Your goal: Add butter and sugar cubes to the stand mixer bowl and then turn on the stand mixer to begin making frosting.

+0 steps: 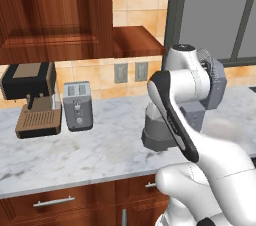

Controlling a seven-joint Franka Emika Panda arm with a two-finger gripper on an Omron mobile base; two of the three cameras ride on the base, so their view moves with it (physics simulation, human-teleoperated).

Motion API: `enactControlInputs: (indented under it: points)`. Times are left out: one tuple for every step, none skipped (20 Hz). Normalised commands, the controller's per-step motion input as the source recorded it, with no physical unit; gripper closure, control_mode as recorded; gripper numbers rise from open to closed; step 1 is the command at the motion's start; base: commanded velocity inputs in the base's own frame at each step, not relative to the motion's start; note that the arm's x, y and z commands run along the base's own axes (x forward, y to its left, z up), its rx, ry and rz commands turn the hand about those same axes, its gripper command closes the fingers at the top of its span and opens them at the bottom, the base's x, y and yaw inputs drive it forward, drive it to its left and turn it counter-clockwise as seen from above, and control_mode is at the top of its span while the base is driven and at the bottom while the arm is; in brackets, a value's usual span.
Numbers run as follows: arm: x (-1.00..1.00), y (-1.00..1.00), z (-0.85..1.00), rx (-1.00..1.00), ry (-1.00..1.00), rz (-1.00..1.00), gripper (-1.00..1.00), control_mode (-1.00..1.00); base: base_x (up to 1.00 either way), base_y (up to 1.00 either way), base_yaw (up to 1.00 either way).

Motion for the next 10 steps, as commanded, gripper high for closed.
enactControlInputs:
  points:
    - [0.53,0.00,-0.49,-0.02,0.00,0.00,1.00,-1.00,0.00,0.00,0.00]
    - [0.45,0.00,-0.56,-0.04,0.00,0.00,1.00,-1.00,0.00,0.00,0.00]
    - [0.60,0.00,-0.62,-0.02,0.00,0.00,1.00,-1.00,0.00,0.00,0.00]
    - [0.51,0.00,-0.52,-0.01,0.00,0.00,1.00,-1.00,0.00,0.00,0.00]
    - [0.64,0.00,-0.54,0.00,0.00,0.00,1.00,-1.00,0.00,0.00,0.00]
    - [0.56,0.00,-0.45,0.00,0.00,0.00,1.00,-1.00,0.00,0.00,0.00]
    - [0.59,0.00,-0.41,0.00,0.00,0.00,1.00,-1.00,0.00,0.00,0.00]
    - [0.51,0.00,-0.37,0.00,0.00,0.00,1.00,-1.00,0.00,0.00,0.00]
    - [0.54,0.00,-0.33,0.00,0.00,0.00,1.00,-1.00,0.00,0.00,0.00]
    - [0.46,-0.01,-0.23,0.00,0.00,0.00,1.00,-1.00,0.00,0.00,0.00]
